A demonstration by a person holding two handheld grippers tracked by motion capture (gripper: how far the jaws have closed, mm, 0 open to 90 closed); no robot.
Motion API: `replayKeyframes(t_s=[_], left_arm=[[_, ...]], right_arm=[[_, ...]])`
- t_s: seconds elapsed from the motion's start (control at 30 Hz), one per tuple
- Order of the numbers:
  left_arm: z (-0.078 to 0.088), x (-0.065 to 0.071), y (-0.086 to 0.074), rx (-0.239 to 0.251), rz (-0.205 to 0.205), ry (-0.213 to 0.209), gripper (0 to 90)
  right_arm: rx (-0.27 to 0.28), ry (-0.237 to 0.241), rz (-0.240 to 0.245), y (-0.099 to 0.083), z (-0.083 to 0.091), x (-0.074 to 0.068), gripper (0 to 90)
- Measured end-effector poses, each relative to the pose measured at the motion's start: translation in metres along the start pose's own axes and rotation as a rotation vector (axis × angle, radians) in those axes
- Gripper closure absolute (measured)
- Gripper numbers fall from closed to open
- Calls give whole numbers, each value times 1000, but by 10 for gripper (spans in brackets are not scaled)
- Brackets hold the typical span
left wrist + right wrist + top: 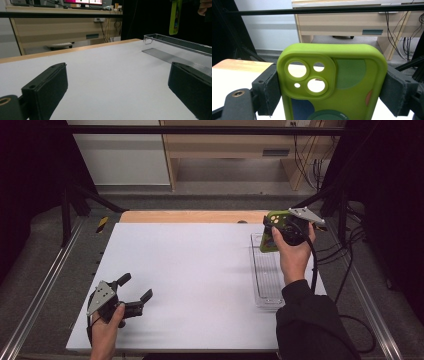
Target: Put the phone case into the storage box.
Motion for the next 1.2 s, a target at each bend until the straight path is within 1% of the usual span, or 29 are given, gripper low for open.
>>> replayKeyframes(t_s=[0.3,0.4,0.53,0.73,0.9,1.0,1.2], left_arm=[[0,0,1,8,-6,1,21],[1,1,2,13,-4,0,22],[1,0,1,12,-4,2,21],[0,1,2,12,-9,-1,21],[1,0,2,14,-6,-1,21],[1,0,2,15,-4,0,21],[0,1,2,14,-8,-1,21]], right_arm=[[-13,-9,-1,-4,-6,0,165],[-19,-19,-5,-6,-9,2,165],[-24,-19,-12,-8,-12,2,165],[-37,-19,-5,-14,-18,0,165],[-36,-17,2,-15,-20,-4,165],[-37,-23,10,-15,-22,-3,165],[-43,-35,7,-19,-25,-1,165]])
Point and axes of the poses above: each handheld gripper's, and its own axes: z roughly backward along the jaws, y roughly out of its top, x roughly to its right, the point moved 4 cm from there along -z, roughly forward along the jaws, and after that the axes turned 11 degrees about x, right-handed, at the moved point
